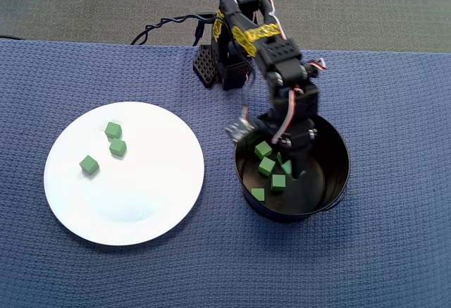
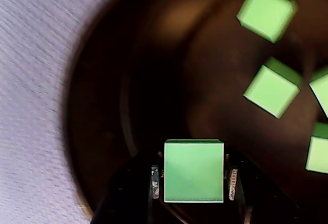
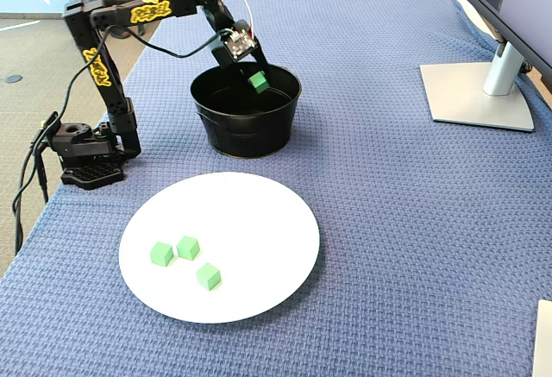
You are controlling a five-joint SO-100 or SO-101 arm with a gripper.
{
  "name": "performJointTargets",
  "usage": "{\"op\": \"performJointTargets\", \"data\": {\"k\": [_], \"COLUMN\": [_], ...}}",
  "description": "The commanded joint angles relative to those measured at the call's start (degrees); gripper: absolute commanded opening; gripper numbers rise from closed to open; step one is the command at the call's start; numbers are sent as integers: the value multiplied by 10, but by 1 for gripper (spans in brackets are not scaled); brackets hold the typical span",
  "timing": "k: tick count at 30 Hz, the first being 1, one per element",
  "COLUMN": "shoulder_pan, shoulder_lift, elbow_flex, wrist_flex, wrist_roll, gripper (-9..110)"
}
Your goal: Pick up the green cubes from the white plate and place them in the black recipient
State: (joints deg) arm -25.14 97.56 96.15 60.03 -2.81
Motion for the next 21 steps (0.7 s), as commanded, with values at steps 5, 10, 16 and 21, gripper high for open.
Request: {"op": "performJointTargets", "data": {"k": [5, 10, 16, 21], "shoulder_pan": [-54, 7, 127, 315], "shoulder_lift": [15, 61, 40, 20], "elbow_flex": [9, -60, -216, -243], "wrist_flex": [12, 55, 135, 151], "wrist_roll": [-47, -55, -74, -159], "gripper": [34, 35, 28, 23]}}
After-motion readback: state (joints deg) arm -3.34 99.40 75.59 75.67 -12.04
